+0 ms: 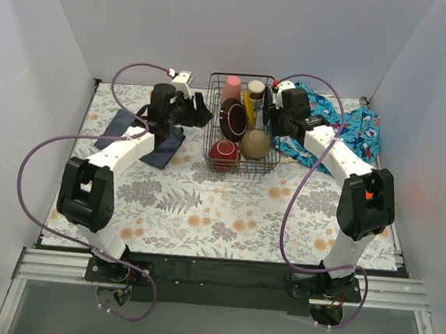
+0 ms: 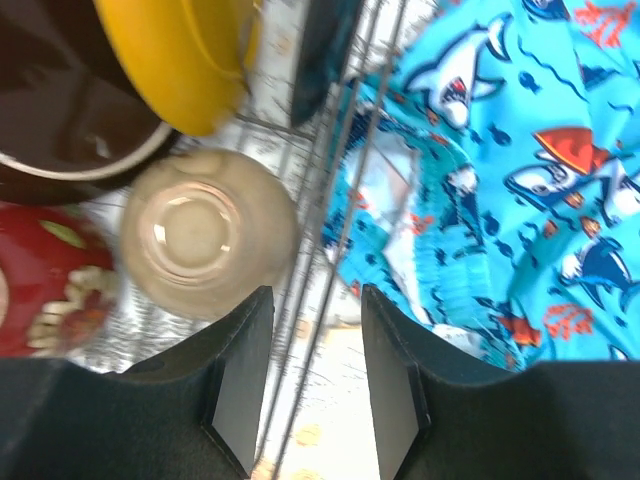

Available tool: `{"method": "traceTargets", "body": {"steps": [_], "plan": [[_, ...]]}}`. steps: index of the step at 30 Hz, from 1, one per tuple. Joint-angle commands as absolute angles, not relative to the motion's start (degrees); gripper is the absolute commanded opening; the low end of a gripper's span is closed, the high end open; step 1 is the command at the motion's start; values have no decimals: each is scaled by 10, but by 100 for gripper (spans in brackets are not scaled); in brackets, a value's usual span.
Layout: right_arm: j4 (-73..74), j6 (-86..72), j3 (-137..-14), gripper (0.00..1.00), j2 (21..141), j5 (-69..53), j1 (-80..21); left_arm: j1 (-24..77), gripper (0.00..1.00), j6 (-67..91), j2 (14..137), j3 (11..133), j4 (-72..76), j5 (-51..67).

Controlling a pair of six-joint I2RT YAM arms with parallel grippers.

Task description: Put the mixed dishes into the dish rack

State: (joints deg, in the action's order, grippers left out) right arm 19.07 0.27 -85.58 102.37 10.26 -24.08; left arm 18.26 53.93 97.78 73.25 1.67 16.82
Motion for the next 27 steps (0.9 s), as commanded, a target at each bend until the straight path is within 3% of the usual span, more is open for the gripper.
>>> {"method": "traceTargets", "body": {"steps": [1, 7, 10, 18, 27], "plan": [[174, 33, -849, 48, 1024, 140, -238, 178, 53, 533, 889, 665, -16, 120], [179, 38, -842, 45, 1041, 136, -224, 178, 42, 549, 846, 592, -32, 139], [187, 37, -831, 38, 1043, 102, -220, 177, 40, 550, 840, 564, -41, 150], [204, 39, -778, 1, 1024, 41, -219, 178, 39, 551, 810, 532, -55, 155], [211, 56, -712, 1, 961, 42, -220, 178, 39, 552, 789, 511, -54, 158]]}}
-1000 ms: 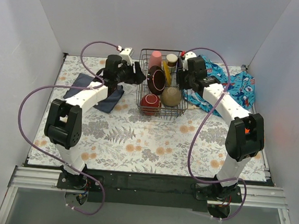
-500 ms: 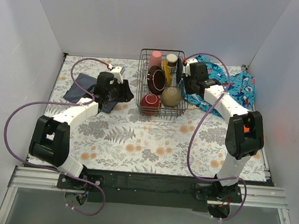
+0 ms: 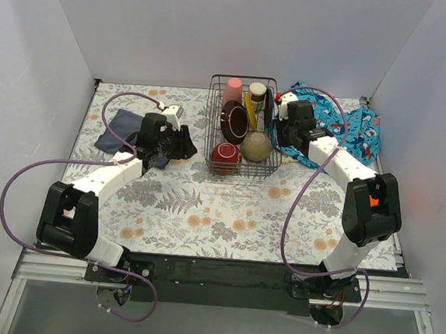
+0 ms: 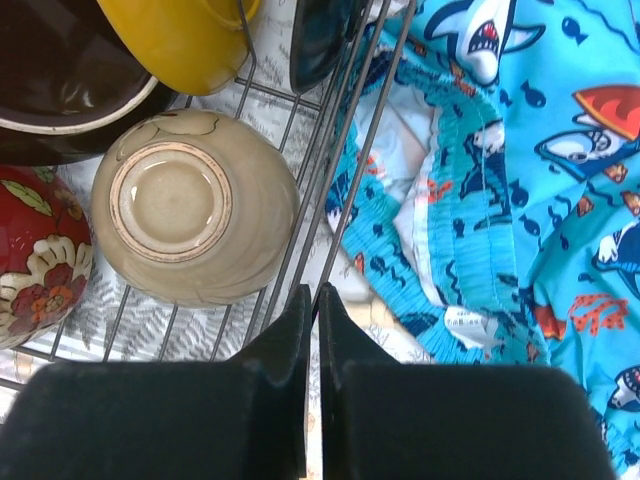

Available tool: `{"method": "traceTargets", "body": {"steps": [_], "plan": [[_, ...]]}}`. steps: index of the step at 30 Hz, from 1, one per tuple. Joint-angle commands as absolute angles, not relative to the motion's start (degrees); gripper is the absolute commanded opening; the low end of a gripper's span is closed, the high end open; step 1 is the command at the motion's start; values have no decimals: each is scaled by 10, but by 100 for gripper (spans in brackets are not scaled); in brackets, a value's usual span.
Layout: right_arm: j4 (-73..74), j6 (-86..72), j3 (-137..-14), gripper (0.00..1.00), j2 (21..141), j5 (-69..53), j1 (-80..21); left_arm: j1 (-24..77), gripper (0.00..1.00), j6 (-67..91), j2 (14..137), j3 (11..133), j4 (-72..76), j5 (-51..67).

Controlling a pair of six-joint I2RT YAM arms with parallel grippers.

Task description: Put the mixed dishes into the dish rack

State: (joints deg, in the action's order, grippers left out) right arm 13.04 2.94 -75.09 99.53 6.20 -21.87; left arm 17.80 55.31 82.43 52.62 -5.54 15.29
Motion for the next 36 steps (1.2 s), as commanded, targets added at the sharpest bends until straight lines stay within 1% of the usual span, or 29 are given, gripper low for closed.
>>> {"method": "traceTargets", "body": {"steps": [1, 4, 7, 8, 9, 10, 11, 12, 13, 14, 15, 16, 17, 19, 28, 36], "plan": [[212, 60, -701, 1, 955, 43, -220, 177, 39, 552, 787, 507, -53, 157], [214, 63, -688, 1, 937, 42, -220, 176, 39, 558, 780, 507, -50, 167], [215, 66, -683, 1, 921, 47, -220, 174, 34, 557, 780, 524, -36, 190], [214, 67, -685, 7, 913, 44, -220, 175, 30, 557, 787, 539, -29, 212], [215, 65, -688, 17, 909, 40, -220, 175, 17, 557, 794, 551, -23, 225], [219, 63, -694, 33, 905, 36, -220, 175, 9, 555, 802, 563, -12, 238], [221, 56, -709, 46, 897, 33, -220, 176, 0, 554, 823, 590, -6, 252], [223, 55, -717, 55, 892, 26, -220, 178, 0, 553, 834, 603, -4, 255], [226, 55, -723, 67, 886, 8, -220, 178, 0, 553, 845, 619, -3, 260], [226, 54, -734, 70, 875, 4, -220, 178, 0, 550, 859, 634, -4, 265], [226, 50, -736, 71, 869, -19, -220, 178, 0, 550, 880, 660, -4, 283], [226, 47, -737, 73, 859, -32, -221, 178, 21, 550, 893, 670, 15, 297], [225, 42, -737, 73, 853, -36, -220, 178, 28, 555, 904, 682, 16, 308], [219, 34, -728, 73, 839, -44, -220, 178, 38, 569, 938, 711, 25, 316], [217, 44, -687, 73, 802, -50, -219, 179, 41, 569, 1055, 779, 53, 336], [207, 45, -660, 74, 788, -51, -212, 192, 43, 569, 1104, 816, 69, 344]]}}
